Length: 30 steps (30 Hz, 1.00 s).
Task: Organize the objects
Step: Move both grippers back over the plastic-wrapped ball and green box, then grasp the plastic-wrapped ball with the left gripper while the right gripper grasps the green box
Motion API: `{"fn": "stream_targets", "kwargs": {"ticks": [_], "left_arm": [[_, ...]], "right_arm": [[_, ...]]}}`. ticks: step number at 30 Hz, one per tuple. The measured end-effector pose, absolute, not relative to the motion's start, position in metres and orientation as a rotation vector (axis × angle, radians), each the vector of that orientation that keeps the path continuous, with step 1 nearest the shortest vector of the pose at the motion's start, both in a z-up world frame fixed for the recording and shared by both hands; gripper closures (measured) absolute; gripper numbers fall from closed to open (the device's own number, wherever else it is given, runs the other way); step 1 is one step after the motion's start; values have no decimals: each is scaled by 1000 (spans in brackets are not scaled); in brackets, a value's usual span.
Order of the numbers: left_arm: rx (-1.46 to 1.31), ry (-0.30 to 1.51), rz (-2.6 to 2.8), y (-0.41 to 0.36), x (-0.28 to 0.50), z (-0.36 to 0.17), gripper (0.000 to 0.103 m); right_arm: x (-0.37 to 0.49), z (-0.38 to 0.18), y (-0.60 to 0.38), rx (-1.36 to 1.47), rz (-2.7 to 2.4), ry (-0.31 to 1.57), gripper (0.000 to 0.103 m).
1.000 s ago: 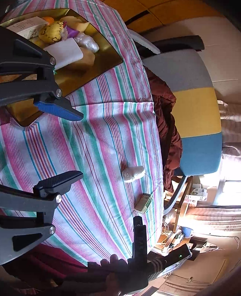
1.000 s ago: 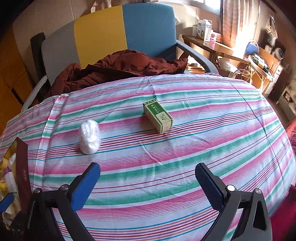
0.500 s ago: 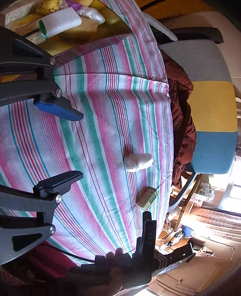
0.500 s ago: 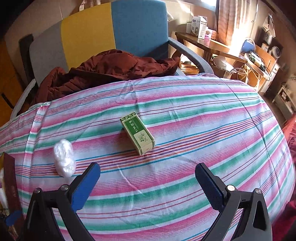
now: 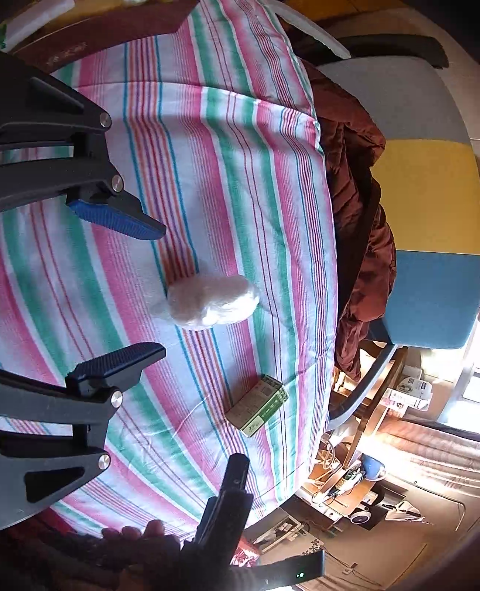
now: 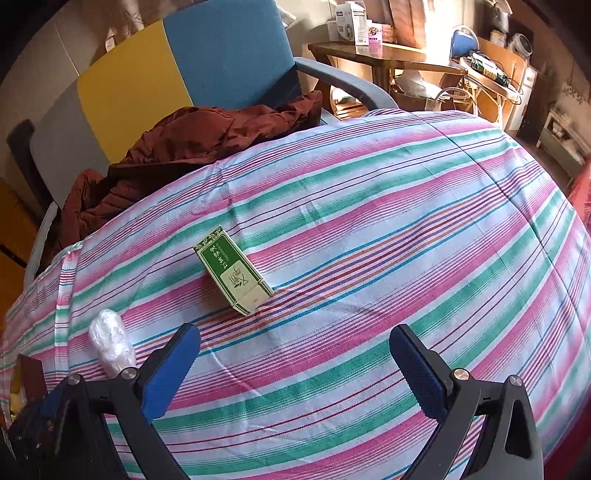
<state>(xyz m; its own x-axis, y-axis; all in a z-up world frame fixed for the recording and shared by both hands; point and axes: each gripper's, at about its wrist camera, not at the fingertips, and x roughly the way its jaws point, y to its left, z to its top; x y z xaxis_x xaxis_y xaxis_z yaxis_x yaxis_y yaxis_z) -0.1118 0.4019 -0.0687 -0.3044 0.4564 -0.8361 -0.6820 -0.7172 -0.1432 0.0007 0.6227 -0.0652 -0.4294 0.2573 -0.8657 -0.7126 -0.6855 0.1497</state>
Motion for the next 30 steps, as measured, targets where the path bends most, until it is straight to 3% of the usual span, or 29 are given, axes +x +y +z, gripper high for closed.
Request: {"fn": "stream_targets", "kwargs": {"ticks": [9,10,11,25,30], "left_arm": [[-1220,358,2089,452,-143,-94,43],[-1235,366,2071,455,-145,-99,61],[-1239,375,2064,455,-145,-103,66],[-1157,340,2010,387,-70,-102,67],[-1163,305,1986,384,-78,-103,67]], "right_arm": [[-9,-67,614,-1195,2166,601,0],[-9,-67,614,-1195,2168,593,0],[-10,-66,613,-1192,2171,586,0],[-19,-68,607,-1222,2201,568,1],[-56,-65,601,-1284,2253,429,1]]}}
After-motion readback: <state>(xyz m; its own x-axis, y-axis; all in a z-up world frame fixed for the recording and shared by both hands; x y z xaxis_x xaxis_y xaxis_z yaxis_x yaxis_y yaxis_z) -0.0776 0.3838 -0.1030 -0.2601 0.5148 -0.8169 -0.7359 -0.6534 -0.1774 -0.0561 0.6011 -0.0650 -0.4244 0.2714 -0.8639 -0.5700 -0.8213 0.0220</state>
